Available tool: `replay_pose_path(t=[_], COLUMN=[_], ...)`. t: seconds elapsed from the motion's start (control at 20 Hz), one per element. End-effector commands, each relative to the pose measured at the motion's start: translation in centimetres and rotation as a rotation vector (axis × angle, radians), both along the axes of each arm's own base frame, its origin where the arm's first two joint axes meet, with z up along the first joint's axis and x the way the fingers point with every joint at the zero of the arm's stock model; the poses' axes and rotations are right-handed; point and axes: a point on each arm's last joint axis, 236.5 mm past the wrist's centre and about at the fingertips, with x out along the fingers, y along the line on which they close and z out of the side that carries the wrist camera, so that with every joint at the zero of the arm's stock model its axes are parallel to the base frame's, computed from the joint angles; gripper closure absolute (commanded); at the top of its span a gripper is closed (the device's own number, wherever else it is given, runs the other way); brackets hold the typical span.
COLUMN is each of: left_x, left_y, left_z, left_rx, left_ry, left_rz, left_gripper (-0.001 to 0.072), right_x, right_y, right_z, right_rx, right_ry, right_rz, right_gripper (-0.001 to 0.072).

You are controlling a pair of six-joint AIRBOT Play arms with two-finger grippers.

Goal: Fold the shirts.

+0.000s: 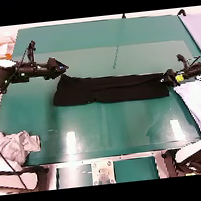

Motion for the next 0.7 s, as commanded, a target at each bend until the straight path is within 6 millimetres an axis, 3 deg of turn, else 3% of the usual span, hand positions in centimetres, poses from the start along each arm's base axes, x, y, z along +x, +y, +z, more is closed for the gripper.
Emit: replay_pose_path(t=[0.0,0.05,0.15,0.3,0.45,0.65], left_x=[-0.1,0.1,0.8,0.8,-1.0,-3.9], left_y=[-1.9,-2.8,-4.2,-7.7,-13.2,-22.4], left_z=[0.0,-0.1,-0.2,-1.0,-4.3,-8.1], left_rx=[0.007,0.017,0.040,0.072,0.095,0.108], left_ry=[-0.017,-0.030,-0.069,-0.109,-0.085,-0.081], left_rz=[-0.017,-0.016,0.009,-0.009,-0.086,-0.238], left_gripper=[0.0669,0.0673,0.0673,0.0673,0.0673,0.0673], right_x=[0.1,-0.5,-1.5,-1.2,0.3,0.5], right_y=[2.6,3.3,3.9,3.4,3.4,6.5], right_z=[-0.6,0.0,2.3,7.7,14.8,23.8], right_rx=[0.059,0.085,0.141,0.141,0.083,0.106], right_ry=[0.005,0.020,0.048,0.032,-0.088,-0.273], right_rz=[0.061,0.092,0.151,0.170,0.150,0.178], right_gripper=[0.0653,0.0692,0.0693,0.0694,0.0693,0.0693])
